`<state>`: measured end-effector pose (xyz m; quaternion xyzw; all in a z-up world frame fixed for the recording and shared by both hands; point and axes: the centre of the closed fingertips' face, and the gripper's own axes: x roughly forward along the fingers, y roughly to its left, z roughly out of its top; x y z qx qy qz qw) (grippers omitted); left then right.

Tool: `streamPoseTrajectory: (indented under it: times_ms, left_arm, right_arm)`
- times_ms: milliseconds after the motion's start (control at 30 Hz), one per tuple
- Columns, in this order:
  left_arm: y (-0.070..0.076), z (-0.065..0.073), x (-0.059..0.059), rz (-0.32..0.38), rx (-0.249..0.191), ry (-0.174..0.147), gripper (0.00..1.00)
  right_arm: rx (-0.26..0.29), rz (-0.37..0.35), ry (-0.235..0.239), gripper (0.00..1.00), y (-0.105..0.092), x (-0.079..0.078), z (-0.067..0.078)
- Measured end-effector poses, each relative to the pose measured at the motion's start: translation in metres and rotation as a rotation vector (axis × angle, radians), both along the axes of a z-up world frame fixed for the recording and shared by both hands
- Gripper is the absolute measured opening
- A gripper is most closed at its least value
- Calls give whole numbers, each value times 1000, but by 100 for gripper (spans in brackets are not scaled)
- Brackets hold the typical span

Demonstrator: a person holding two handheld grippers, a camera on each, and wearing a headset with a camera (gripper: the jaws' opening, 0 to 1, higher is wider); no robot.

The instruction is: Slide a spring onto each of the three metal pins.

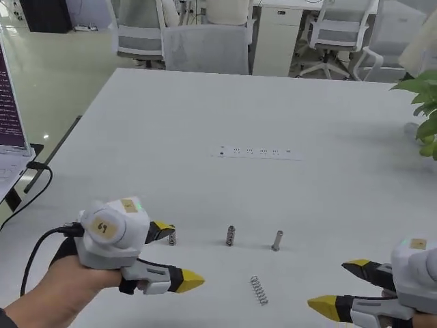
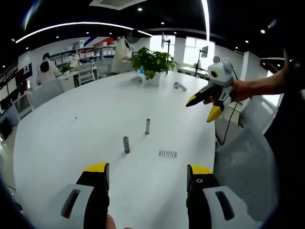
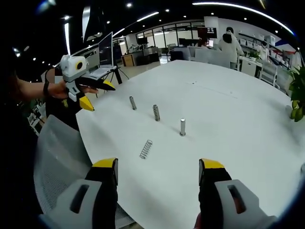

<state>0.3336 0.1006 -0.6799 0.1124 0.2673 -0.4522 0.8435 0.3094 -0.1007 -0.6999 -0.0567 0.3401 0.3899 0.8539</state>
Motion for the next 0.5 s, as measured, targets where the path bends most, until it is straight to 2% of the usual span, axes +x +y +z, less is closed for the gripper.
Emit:
streamPoseTrajectory:
  times_ms: [67,333,500]
  left_arm:
    - [-8,-1,2,-29,11,-7,61]
    - [-33,-9,5,-108,30,0,61]
    - [-47,-20,1,-198,82,-2,61]
  right_arm:
    - [-6,6,-1,68,0,0,-1]
    - [-4,12,9,68,2,-4,-4]
    - [-6,12,21,69,2,-11,-8]
